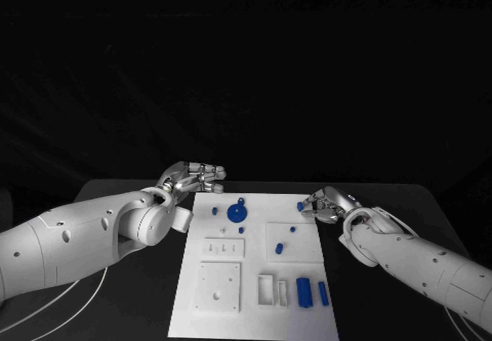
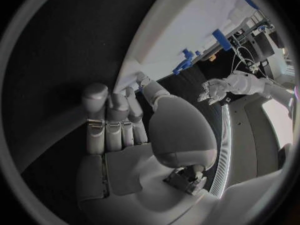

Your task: Assemble the parts on the task board

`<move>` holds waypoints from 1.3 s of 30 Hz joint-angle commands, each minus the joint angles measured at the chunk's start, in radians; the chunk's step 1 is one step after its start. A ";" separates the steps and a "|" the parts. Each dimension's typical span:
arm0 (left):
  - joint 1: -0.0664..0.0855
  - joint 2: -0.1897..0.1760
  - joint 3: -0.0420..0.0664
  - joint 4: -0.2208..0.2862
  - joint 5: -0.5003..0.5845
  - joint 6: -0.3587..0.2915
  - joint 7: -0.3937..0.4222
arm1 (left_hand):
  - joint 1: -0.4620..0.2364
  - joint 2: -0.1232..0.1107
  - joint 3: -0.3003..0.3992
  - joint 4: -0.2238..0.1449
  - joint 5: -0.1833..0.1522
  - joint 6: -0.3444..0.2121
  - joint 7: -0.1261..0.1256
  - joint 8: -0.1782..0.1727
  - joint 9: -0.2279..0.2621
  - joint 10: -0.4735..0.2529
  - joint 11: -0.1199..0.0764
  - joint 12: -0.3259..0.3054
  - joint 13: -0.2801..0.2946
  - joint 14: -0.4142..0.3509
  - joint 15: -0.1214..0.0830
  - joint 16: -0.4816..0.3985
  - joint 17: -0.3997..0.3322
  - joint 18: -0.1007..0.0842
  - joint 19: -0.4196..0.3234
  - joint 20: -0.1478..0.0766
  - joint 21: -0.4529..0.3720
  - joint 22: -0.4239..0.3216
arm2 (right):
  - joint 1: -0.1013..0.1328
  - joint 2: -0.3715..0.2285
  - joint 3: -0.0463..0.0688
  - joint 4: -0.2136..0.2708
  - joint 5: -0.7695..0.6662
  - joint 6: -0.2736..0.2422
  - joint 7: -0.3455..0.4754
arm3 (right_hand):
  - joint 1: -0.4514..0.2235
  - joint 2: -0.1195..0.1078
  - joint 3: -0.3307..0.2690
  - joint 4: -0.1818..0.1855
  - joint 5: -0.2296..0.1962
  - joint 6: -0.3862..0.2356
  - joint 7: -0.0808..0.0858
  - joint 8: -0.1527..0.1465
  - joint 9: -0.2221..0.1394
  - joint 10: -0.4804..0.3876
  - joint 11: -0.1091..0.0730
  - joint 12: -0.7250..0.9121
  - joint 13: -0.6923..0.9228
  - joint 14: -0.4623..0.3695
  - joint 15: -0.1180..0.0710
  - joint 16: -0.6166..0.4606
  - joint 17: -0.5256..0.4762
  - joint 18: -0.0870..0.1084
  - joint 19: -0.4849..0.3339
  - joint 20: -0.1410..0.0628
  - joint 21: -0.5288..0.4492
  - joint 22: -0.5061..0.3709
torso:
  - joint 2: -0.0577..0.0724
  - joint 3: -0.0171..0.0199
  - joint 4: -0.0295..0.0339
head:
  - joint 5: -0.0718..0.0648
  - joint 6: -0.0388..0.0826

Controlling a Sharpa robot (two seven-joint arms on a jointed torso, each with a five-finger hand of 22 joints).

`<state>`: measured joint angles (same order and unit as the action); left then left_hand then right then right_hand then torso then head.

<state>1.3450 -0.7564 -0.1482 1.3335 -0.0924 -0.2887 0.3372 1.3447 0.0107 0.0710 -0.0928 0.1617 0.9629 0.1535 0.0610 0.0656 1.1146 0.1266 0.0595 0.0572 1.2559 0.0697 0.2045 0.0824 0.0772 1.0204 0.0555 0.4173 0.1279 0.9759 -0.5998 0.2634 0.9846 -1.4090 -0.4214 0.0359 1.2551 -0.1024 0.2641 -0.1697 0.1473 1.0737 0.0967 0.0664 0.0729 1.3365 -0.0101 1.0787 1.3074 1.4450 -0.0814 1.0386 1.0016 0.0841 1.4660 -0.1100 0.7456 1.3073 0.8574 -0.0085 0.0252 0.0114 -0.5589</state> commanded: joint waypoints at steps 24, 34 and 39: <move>0.000 0.010 0.001 -0.004 -0.004 0.014 0.003 | 0.005 0.007 -0.010 0.001 -0.006 -0.011 0.009 0.001 0.000 -0.010 0.000 0.000 0.002 0.000 0.002 -0.003 -0.001 -0.004 -0.006 0.000 0.004 0.001 | 0.010 0.038 -0.001 -0.020 -0.042 0.014 0.004 | 0.017 0.008 0.007 -0.011 -0.018 0.006 0.003 -0.004 -0.004 0.009 0.008 0.015 0.007 0.001 0.008 0.004 0.005 0.002 0.056 0.015 0.006 0.054 | 0.000 -0.0014 0.0018 | 0.004 -0.004; 0.000 0.010 0.001 -0.004 -0.004 0.014 0.000 | 0.004 0.007 -0.012 0.002 -0.006 -0.014 0.010 0.001 0.000 -0.010 0.000 0.000 0.002 0.000 0.002 -0.003 -0.001 -0.004 -0.005 0.000 0.004 0.000 | 0.015 0.047 -0.001 -0.036 -0.052 0.009 -0.003 | 0.014 0.011 0.033 -0.014 -0.037 0.018 0.001 -0.004 -0.004 0.011 0.007 0.019 0.008 0.001 0.007 0.005 0.005 0.001 0.056 0.014 0.007 0.054 | 0.000 -0.0012 0.0001 | 0.006 -0.003; 0.000 0.010 0.001 -0.004 -0.004 0.014 -0.001 | 0.004 0.007 -0.012 0.002 -0.006 -0.014 0.010 0.001 0.000 -0.010 0.000 0.000 0.002 0.000 0.002 -0.003 -0.001 -0.004 -0.005 0.000 0.004 0.000 | 0.015 0.050 -0.001 -0.038 -0.052 0.015 -0.002 | 0.013 0.014 0.040 -0.016 -0.042 0.035 -0.007 -0.003 -0.003 0.012 0.003 0.021 0.009 0.002 0.004 0.005 0.005 -0.001 0.056 0.012 0.007 0.054 | 0.000 -0.0001 -0.0001 | 0.006 -0.003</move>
<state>1.3450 -0.7487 -0.1482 1.3280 -0.0933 -0.2885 0.3321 1.3447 0.0107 0.0629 -0.0902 0.1618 0.9557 0.1607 0.0610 0.0656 1.1146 0.1266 0.0595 0.0572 1.2559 0.0697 0.2045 0.0824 0.0771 1.0204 0.0555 0.4172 0.1277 0.9916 -0.5529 0.2629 0.9472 -1.4467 -0.4228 0.0351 1.2697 -0.0957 0.2998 -0.1848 0.1122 1.1060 0.0880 0.0662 0.0698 1.3477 -0.0037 1.0942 1.3074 1.4508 -0.0733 1.0389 1.0060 0.0775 1.4667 -0.0963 0.7492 1.3073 0.8578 -0.0095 0.0257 0.0176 -0.5617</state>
